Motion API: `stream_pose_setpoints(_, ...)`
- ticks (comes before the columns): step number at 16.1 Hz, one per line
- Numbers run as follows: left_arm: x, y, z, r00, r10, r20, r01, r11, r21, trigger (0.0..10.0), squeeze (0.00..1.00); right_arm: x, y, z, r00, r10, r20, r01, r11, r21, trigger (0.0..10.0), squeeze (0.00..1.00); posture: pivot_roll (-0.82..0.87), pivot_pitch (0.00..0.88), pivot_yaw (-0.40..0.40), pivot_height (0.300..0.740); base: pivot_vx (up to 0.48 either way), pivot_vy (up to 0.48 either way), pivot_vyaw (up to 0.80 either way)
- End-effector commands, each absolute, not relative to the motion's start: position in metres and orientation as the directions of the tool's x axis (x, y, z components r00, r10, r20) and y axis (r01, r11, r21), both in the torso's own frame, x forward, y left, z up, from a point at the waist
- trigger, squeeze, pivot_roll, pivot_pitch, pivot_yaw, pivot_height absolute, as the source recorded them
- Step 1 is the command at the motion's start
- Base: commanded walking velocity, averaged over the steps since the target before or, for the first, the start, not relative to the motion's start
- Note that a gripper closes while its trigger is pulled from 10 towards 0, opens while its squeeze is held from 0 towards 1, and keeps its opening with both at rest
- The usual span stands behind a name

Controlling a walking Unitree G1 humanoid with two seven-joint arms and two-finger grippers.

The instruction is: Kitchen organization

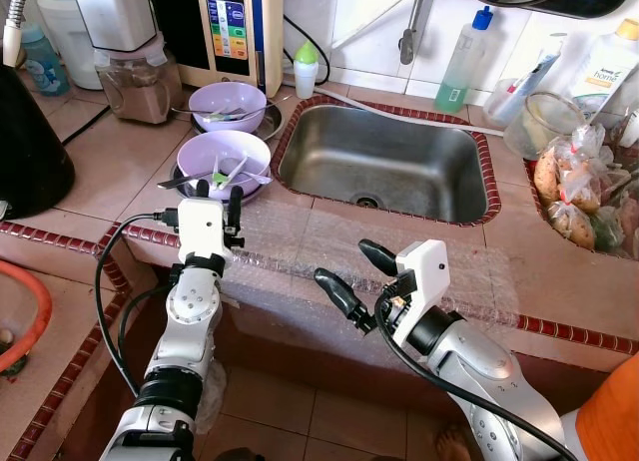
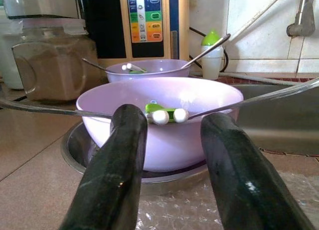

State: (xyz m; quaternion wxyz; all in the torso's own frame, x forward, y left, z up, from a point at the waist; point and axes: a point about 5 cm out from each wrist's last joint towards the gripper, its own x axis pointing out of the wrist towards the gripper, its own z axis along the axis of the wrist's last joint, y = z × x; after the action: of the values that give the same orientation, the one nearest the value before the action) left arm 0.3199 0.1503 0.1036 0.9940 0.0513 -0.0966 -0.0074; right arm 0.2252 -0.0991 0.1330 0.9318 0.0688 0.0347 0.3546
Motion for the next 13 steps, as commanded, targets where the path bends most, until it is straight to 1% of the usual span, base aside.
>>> stream_pose_setpoints(1, 0.3238, 0.1492, 0.1088, 0.977, -0.04, 0.208, 0.017, 0.994, 0.111, 1.4, 0.0, 0.2262, -0.0993, 0.1364, 0.749, 0.662, -0.005, -0.656, 0.743, 0.134, 10.0, 0.0, -0.14, 0.0, -0.011, 0.74, 0.0, 0.0, 0.0)
stream_pose_setpoints(2, 0.3247, 0.1494, 0.1096, 0.977, -0.038, 0.211, 0.013, 0.993, 0.117, 8.0, 0.0, 0.2255, -0.0996, 0.136, 0.747, 0.665, -0.008, -0.658, 0.74, 0.136, 10.0, 0.0, -0.14, 0.0, -0.01, 0.74, 0.0, 0.0, 0.0)
stream_pose_setpoints(3, 0.3259, 0.1495, 0.1108, 0.976, -0.035, 0.215, 0.008, 0.992, 0.127, 10.0, 0.0, 0.2252, -0.1004, 0.1354, 0.743, 0.669, -0.014, -0.661, 0.737, 0.141, 10.0, 0.0, -0.14, 0.0, -0.008, 0.74, 0.0, 0.0, 0.0)
stream_pose_setpoints(7, 0.3269, 0.1479, 0.1111, 0.975, -0.044, 0.219, 0.016, 0.992, 0.126, 10.0, 0.0, 0.2249, -0.1003, 0.1344, 0.741, 0.671, -0.018, -0.662, 0.735, 0.145, 10.0, 0.0, -0.14, 0.0, -0.008, 0.74, 0.0, 0.0, 0.0)
stream_pose_setpoints(8, 0.3269, 0.1474, 0.1107, 0.975, -0.047, 0.219, 0.021, 0.993, 0.118, 0.0, 0.0, 0.2246, -0.1005, 0.1347, 0.742, 0.67, -0.018, -0.661, 0.736, 0.144, 10.0, 0.0, -0.15, 0.0, -0.008, 0.74, 0.0, 0.0, 0.0)
stream_pose_setpoints(13, 0.3295, 0.149, 0.1121, 0.974, -0.039, 0.224, 0.013, 0.993, 0.115, 0.0, 0.0, 0.2249, -0.1001, 0.1336, 0.737, 0.675, -0.022, -0.666, 0.732, 0.142, 10.0, 0.0, -0.14, 0.0, -0.01, 0.74, 0.0, 0.0, 0.0)
